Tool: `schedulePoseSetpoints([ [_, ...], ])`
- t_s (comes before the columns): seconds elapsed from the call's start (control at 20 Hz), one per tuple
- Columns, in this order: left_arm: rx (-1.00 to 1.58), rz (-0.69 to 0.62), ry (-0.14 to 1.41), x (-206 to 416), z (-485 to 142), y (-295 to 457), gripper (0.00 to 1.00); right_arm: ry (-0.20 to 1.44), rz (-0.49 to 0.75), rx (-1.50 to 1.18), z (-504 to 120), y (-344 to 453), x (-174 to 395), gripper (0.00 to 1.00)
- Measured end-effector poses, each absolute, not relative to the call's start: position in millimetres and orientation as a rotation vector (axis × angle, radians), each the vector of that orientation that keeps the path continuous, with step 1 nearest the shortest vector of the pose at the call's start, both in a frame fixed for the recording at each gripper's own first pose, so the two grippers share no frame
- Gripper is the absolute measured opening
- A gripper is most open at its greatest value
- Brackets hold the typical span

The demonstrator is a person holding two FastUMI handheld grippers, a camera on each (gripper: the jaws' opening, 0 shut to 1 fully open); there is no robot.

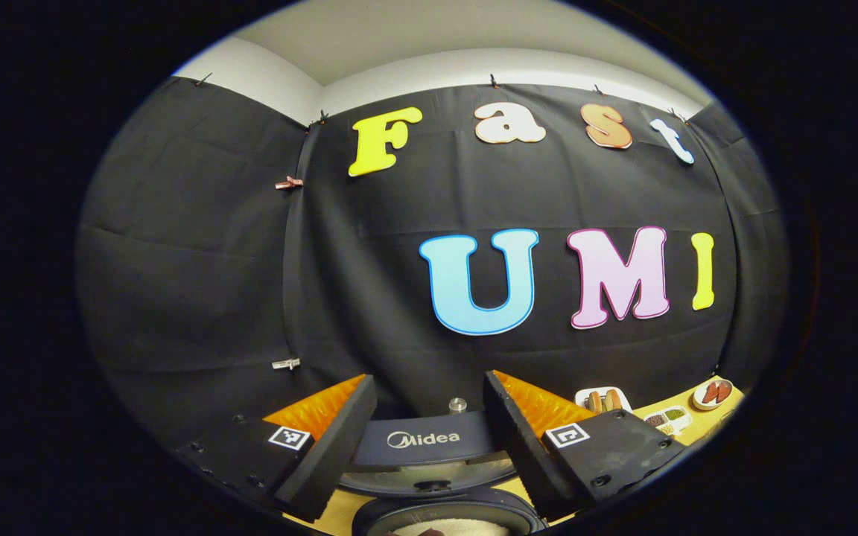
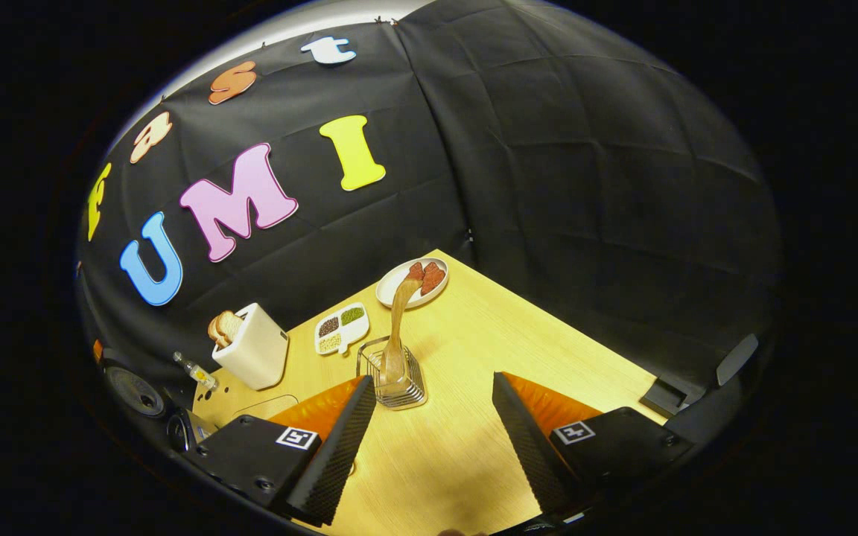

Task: Close the left gripper, press the button to open the rice cooker; take a wooden spoon from the chopstick holder with the right hand, scoop a spoonful of rice and pour it into the rice cooker, then put the wooden spoon back into the chopstick holder.

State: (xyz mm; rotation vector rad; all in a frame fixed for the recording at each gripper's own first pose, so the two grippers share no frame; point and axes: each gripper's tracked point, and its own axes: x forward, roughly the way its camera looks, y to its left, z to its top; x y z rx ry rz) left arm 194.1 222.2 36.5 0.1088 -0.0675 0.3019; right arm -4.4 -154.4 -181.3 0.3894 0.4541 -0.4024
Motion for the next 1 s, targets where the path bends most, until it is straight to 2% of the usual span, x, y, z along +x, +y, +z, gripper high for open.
schedulePoseSetpoints([
  [0.5, -0.039, 0.329, 0.23, 114, -29, 184, 1.0, 0.489, -0.25, 0.33, -190, -116, 16, 0.99],
  [1.0, -0.053, 0.325, 0.377, 61, -145, 154, 1.0, 0.554, -0.183, 0.327, -211, -107, 11, 0.98],
])
